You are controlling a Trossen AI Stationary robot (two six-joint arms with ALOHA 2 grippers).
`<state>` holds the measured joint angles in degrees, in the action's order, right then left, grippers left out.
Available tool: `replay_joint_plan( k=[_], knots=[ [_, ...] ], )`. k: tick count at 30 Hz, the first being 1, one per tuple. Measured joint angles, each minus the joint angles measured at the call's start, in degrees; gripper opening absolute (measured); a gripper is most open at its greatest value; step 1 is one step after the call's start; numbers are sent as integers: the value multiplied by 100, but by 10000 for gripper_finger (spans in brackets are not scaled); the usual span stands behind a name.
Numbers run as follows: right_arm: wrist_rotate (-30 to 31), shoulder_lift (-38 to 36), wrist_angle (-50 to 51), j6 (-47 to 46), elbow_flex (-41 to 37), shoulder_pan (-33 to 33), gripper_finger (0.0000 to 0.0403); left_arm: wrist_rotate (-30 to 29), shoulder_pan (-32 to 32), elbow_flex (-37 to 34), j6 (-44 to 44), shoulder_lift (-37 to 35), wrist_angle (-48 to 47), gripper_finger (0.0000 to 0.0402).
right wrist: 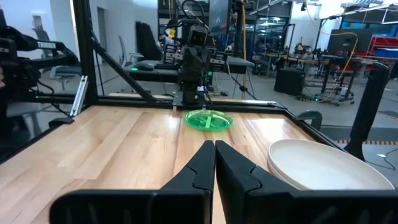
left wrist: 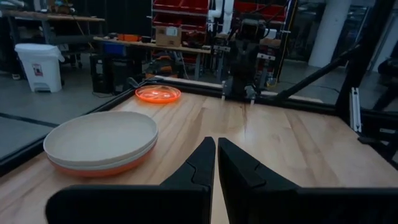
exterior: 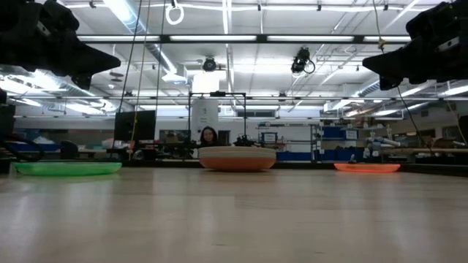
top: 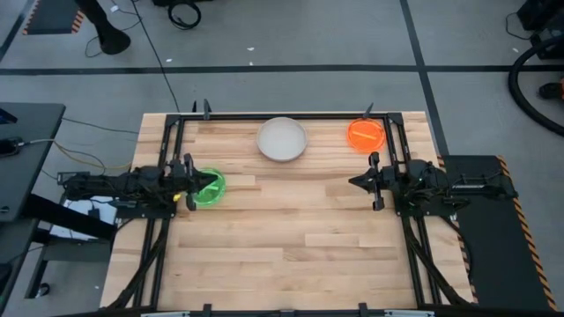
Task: Stack plastic plates
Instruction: Return to Home Position
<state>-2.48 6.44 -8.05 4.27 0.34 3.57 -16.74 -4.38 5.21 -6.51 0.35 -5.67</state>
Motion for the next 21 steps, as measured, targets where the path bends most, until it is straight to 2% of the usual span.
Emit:
replay_joint_plan(
  k=[21],
  knots=[
    [2,0,0,-2,0,0,23,3,0,0,5,1,-55,27]
  ],
)
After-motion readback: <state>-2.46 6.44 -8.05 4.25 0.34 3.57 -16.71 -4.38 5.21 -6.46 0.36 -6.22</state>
